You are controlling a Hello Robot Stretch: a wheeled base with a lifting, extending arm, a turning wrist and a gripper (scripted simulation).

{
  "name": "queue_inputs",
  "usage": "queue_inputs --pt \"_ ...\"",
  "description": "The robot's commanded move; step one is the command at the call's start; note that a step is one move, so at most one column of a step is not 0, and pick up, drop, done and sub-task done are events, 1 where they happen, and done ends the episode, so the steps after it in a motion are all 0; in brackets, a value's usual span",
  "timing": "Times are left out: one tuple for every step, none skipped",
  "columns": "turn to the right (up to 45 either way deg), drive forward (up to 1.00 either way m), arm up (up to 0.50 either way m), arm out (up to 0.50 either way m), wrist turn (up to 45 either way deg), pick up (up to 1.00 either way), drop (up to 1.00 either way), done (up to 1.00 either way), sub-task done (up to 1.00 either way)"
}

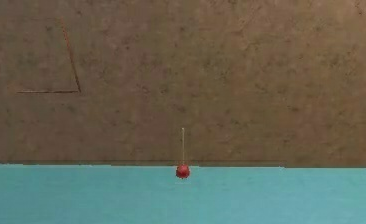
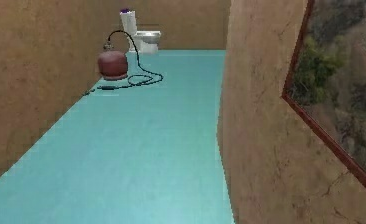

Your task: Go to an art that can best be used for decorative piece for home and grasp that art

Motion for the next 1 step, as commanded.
queue_inputs --pt "3.0 0.00 0.00 0.00 0.0 0.00 0.00 0.00 0.00"
